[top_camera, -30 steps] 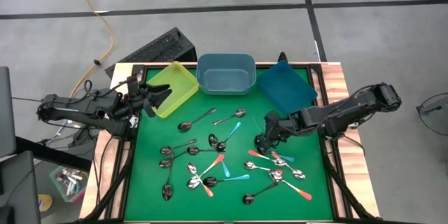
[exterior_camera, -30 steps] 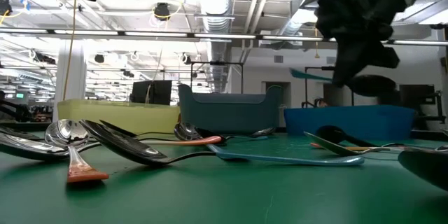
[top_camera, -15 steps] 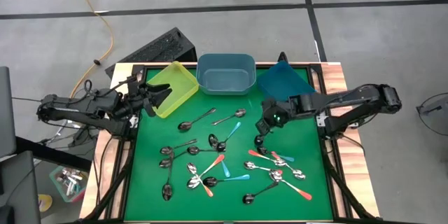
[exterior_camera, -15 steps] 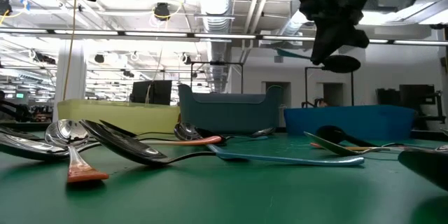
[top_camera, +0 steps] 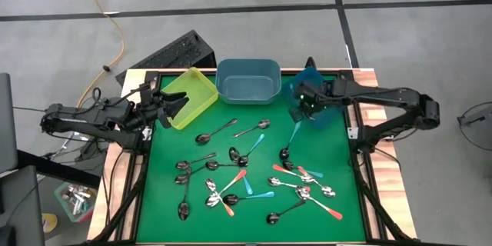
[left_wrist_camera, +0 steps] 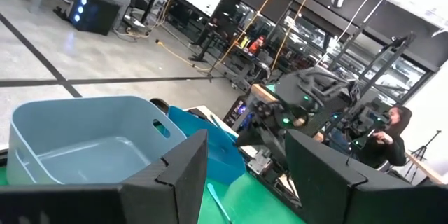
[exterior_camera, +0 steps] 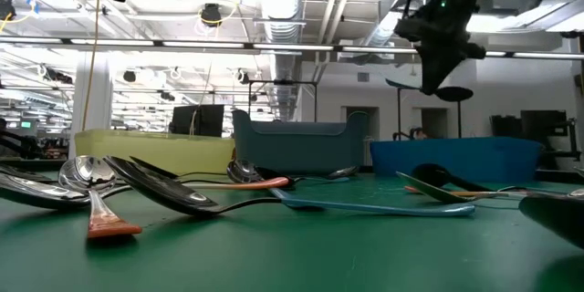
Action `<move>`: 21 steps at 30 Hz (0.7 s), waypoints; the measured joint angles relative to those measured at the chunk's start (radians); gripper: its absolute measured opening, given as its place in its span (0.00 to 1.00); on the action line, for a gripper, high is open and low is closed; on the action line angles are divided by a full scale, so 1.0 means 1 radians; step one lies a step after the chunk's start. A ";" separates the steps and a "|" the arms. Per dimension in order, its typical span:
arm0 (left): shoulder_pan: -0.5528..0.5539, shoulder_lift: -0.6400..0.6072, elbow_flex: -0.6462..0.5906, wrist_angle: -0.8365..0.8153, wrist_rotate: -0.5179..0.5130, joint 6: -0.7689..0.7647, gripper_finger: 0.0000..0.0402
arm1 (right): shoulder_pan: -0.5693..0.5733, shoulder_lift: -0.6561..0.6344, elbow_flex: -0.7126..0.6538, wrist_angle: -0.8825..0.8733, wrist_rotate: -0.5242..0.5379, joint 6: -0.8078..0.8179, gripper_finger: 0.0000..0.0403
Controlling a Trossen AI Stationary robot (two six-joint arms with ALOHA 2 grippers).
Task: Sort silverware by color (type)
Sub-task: Put the blue spoon into the blue bin
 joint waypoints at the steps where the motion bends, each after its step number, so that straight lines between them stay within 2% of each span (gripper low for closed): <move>1: 0.000 0.000 0.000 0.000 0.001 0.000 0.44 | -0.022 0.000 0.000 -0.006 0.013 -0.003 0.02; 10: 0.000 0.000 0.000 -0.043 0.004 -0.008 0.44 | -0.186 0.011 -0.028 -0.037 0.058 -0.146 0.02; 21: 0.000 0.000 0.000 -0.046 0.004 -0.011 0.44 | -0.289 0.010 -0.144 -0.004 0.073 -0.263 0.02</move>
